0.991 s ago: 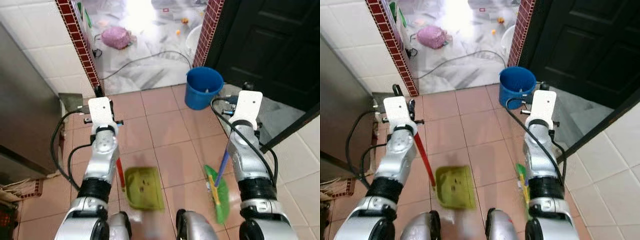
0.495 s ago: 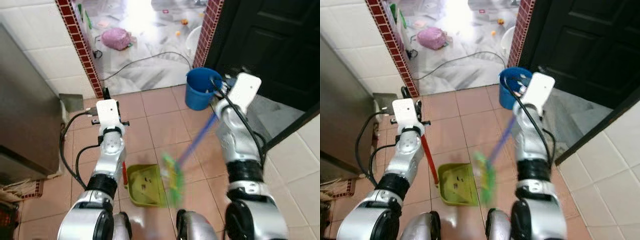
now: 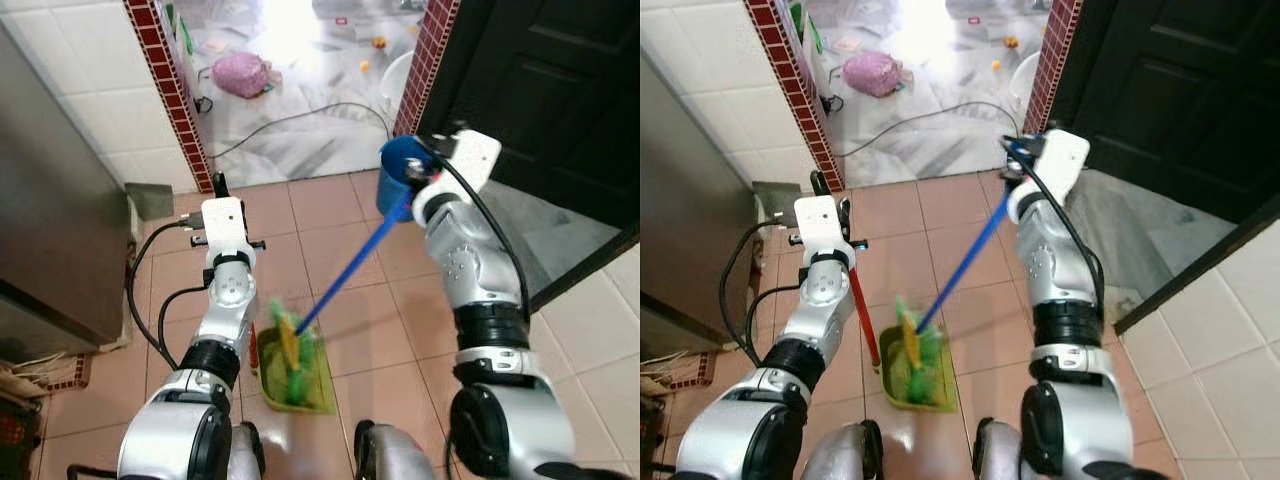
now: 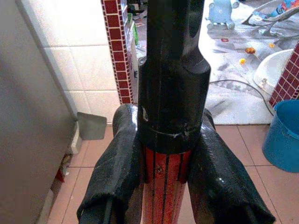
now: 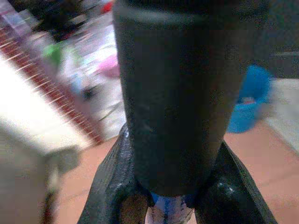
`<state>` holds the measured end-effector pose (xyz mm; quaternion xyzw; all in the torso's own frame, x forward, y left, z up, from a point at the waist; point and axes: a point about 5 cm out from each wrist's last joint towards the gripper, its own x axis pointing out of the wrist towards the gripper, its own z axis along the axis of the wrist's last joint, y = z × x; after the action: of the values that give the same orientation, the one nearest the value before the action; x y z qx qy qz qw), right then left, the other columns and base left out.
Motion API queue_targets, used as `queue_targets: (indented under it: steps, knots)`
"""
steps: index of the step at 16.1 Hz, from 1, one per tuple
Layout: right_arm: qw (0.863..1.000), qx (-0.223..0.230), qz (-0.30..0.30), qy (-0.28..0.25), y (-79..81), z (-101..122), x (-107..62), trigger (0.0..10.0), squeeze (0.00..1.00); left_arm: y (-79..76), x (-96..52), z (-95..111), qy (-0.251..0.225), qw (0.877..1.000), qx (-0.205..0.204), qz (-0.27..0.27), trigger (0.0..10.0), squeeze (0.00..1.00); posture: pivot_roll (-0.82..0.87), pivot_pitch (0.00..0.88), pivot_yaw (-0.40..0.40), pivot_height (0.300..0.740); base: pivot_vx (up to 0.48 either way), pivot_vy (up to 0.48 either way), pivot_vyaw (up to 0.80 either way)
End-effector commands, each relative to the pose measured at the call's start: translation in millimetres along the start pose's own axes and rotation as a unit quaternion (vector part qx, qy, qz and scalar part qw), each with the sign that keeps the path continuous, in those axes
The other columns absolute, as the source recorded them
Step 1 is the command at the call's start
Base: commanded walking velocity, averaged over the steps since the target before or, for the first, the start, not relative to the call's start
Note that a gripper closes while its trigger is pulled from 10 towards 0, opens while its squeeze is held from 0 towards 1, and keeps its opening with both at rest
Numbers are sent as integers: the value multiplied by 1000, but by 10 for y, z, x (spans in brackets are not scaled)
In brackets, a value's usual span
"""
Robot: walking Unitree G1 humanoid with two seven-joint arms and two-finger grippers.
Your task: Sweep floor
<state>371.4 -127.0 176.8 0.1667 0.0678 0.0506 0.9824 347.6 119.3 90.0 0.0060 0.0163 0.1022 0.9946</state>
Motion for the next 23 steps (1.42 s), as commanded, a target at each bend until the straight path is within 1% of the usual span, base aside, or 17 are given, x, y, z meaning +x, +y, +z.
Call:
queue_targets:
  steps: [1,2,4,5,7,8,10,12,13,14,15,16,17,18,20,22,23]
  knots:
    - [996,3,85,-26,266,214,-13,10000,0,-21,-26,-88,22,1000,6,-5,10000,0,-95,116,12,740,0,0,0]
    - [993,-13,111,-39,309,313,-33,10000,0,-24,-23,-91,23,1000,7,-5,10000,0,-97,114,13,740,0,0,0]
    - [987,-46,136,-75,339,515,-55,10000,0,-33,-17,-94,25,1000,9,-8,10000,0,-100,112,16,740,0,0,0]
    - [985,-49,143,-87,328,585,-63,10000,0,-37,-14,-95,25,1000,10,-8,10000,0,-100,111,14,740,0,0,0]
    - [977,-61,149,-140,286,813,-101,10000,0,-38,-7,-96,27,1000,8,-9,10000,0,-99,111,14,740,0,0,0]
    - [976,-59,150,-146,286,841,-105,10000,0,-38,-6,-96,28,1000,7,-9,10000,0,-99,111,14,740,0,0,0]
    - [970,-45,139,-197,225,1076,-132,10000,0,-41,2,-95,30,999,4,-11,10000,0,-100,111,15,740,0,0,0]
    - [966,-58,128,-218,174,1160,-139,10000,0,-41,4,-97,31,999,2,-10,10000,0,-99,110,16,740,0,0,0]
    - [964,-75,115,-226,112,1186,-133,10000,0,-47,3,-103,35,999,-5,-11,10000,0,-100,111,17,740,0,0,0]
    - [966,-81,108,-222,78,1163,-122,10000,0,-50,3,-102,35,999,-7,-12,10000,0,-102,110,18,740,0,0,0]
    - [969,-97,84,-211,-18,1079,-100,10000,0,-54,3,-94,31,999,-7,-14,10000,0,-102,112,20,740,0,0,0]
    - [971,-124,61,-198,-114,928,-97,10000,0,-54,11,-62,19,1000,-2,-22,10000,0,-100,111,18,740,0,0,0]
    - [974,-128,41,-183,-201,781,-99,10000,0,-51,20,-31,12,999,-14,-33,10000,0,-99,113,19,740,0,0,0]
    - [976,-152,9,-158,-326,543,-134,10000,0,-20,38,1,10,999,-32,-42,10000,0,-93,120,22,740,0,0,0]
    - [972,-175,-4,-155,-363,432,-185,10000,0,29,38,60,-12,998,-40,-50,10000,0,-88,125,29,740,0,0,0]
    - [966,-211,-10,-151,-363,249,-267,10000,0,217,21,169,-48,997,-54,-43,10000,0,-91,126,41,740,0,0,0]
    - [962,-230,-19,-143,-399,144,-308,10000,0,290,6,207,-58,996,-62,-38,10000,0,-86,122,38,740,0,0,0]
